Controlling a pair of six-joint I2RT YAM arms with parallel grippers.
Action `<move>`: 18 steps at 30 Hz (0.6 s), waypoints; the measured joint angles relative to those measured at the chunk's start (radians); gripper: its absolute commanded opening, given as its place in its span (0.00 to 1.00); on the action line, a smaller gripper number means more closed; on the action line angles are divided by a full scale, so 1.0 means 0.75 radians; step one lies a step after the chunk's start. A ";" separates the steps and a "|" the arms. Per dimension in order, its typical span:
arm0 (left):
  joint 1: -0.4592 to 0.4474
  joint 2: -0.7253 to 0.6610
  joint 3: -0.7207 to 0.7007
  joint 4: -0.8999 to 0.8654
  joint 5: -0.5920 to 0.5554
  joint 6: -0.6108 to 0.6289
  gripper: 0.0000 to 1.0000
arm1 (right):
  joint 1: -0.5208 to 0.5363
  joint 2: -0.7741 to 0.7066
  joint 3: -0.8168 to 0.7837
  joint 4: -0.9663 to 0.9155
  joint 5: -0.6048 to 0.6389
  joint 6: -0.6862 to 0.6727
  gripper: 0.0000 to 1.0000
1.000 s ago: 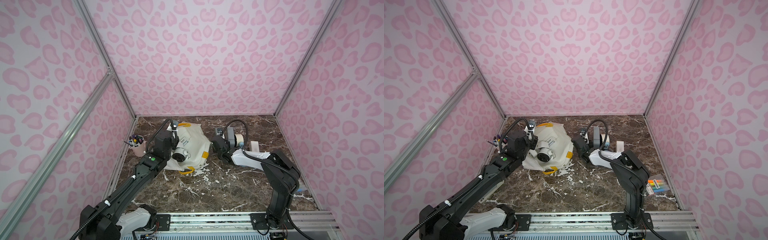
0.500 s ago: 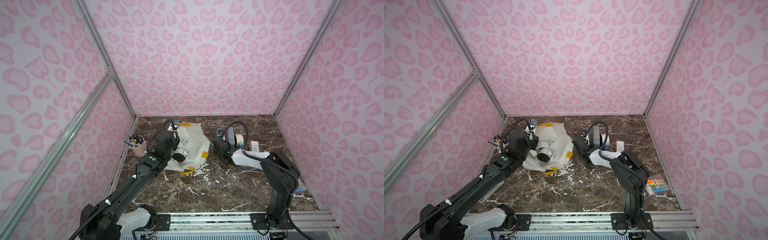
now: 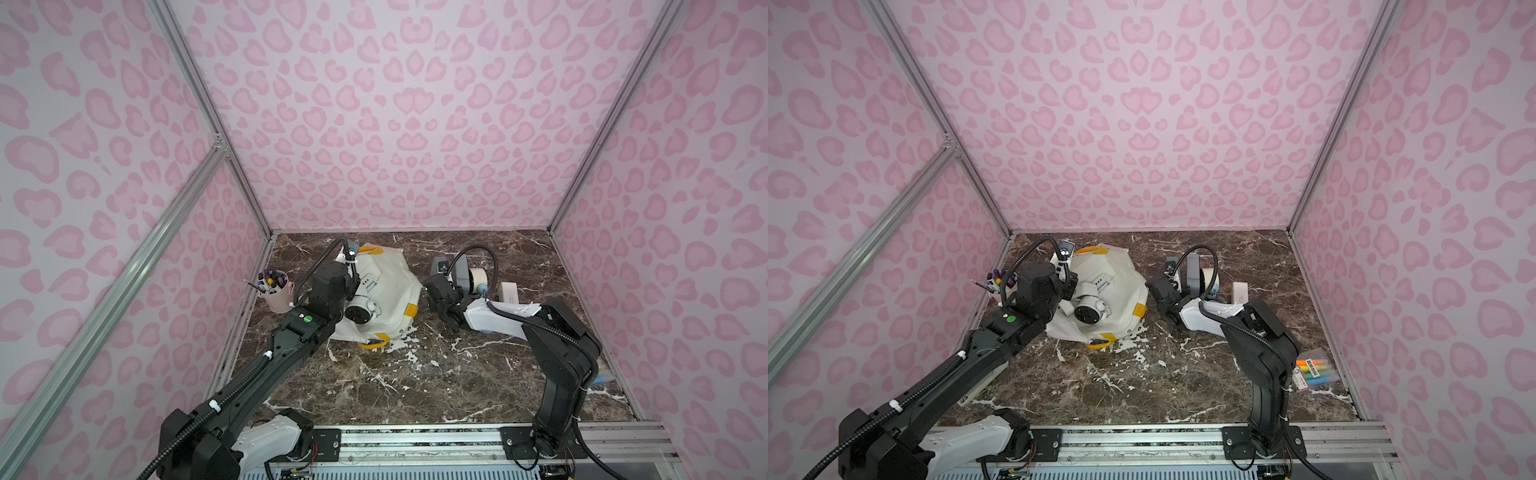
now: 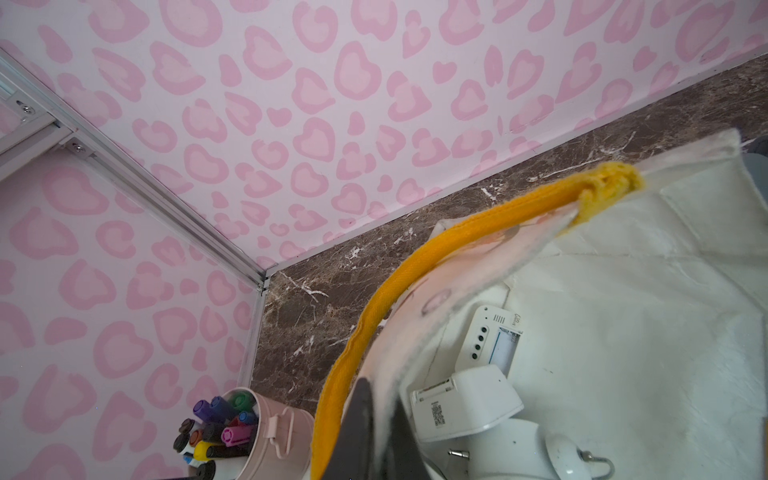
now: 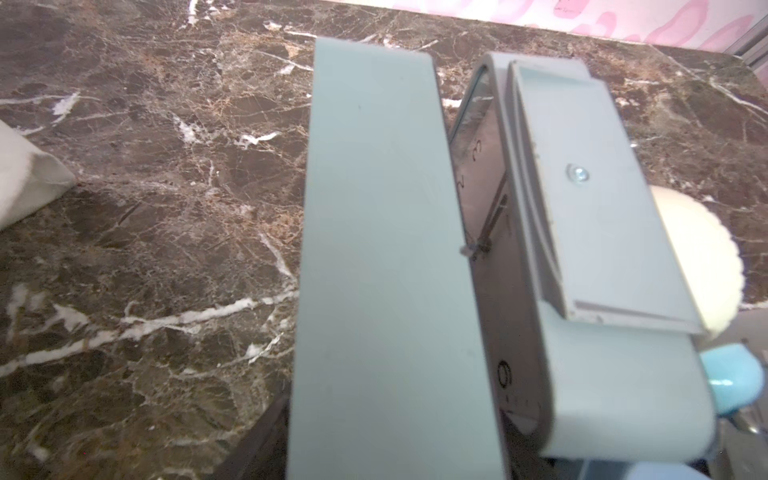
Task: Take the alarm clock out of the canvas bag
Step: Place the alarm at the center of the board.
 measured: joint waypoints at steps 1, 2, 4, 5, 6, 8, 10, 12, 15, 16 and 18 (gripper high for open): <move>-0.002 0.000 0.000 0.000 0.000 0.000 0.03 | 0.000 -0.004 0.000 -0.002 0.001 0.000 0.68; -0.004 0.000 0.000 0.000 0.000 0.000 0.03 | 0.000 -0.010 0.000 -0.004 0.001 0.001 0.69; -0.008 0.000 0.000 0.000 -0.001 0.000 0.03 | -0.001 -0.025 0.000 -0.007 0.003 0.001 0.71; -0.010 0.000 0.000 0.000 -0.002 0.000 0.03 | -0.001 -0.036 -0.002 -0.007 0.005 0.002 0.72; -0.011 0.000 0.000 0.000 -0.003 0.000 0.03 | -0.001 -0.046 -0.004 -0.007 0.006 0.001 0.73; -0.014 0.000 0.000 0.000 -0.008 0.000 0.03 | -0.001 -0.069 -0.008 -0.007 0.006 0.001 0.74; -0.018 0.000 0.001 0.000 -0.010 0.000 0.03 | -0.001 -0.095 -0.014 -0.006 0.008 0.000 0.75; -0.021 0.001 0.001 0.000 -0.010 0.000 0.03 | -0.001 -0.131 -0.028 -0.001 0.010 -0.001 0.75; -0.025 0.004 0.001 0.000 -0.010 0.000 0.03 | 0.001 -0.188 -0.058 0.017 0.009 -0.013 0.77; -0.026 0.006 0.001 0.000 -0.011 -0.001 0.03 | 0.003 -0.209 -0.073 0.027 0.009 -0.017 0.77; -0.026 0.011 0.001 0.000 -0.011 -0.001 0.03 | 0.006 -0.261 -0.105 0.043 0.007 -0.040 0.77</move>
